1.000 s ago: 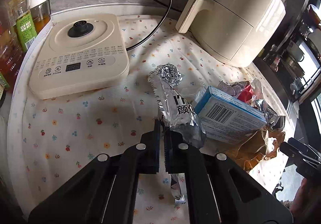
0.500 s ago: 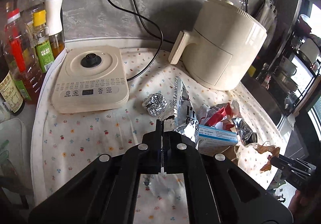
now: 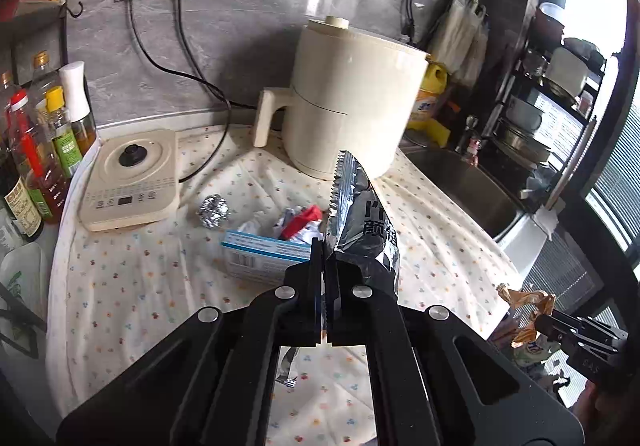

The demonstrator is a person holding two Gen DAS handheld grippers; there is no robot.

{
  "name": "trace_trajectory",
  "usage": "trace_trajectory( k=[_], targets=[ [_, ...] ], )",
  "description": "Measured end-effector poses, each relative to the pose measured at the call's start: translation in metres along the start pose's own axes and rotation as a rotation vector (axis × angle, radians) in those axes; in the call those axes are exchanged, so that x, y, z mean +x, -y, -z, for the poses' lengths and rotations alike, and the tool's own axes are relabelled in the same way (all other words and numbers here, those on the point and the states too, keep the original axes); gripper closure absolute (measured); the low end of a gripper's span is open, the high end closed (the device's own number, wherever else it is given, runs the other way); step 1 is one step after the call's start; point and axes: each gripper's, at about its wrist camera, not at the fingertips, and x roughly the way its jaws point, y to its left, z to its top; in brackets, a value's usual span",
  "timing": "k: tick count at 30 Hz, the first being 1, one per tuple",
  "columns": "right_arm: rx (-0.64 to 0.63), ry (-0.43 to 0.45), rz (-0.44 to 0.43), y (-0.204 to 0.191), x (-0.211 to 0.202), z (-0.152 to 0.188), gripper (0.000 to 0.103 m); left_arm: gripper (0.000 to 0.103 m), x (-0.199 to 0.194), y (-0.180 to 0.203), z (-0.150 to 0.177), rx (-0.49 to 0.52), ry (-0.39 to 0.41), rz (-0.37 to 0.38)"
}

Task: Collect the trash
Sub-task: 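Carry both items to the white bin and open both tools to drop them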

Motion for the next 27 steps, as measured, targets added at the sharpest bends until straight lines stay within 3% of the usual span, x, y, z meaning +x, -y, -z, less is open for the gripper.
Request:
trace_trajectory(
  k=[15,27],
  targets=[
    [0.160,-0.061,0.133,0.142,-0.052,0.073,0.079,0.101,0.027,0.185,0.069,0.175,-0.149,0.239],
    [0.266,-0.215,0.221,0.240,-0.047,0.163,0.075,0.101,0.058,0.283,0.149,0.245,-0.287,0.356]
  ],
)
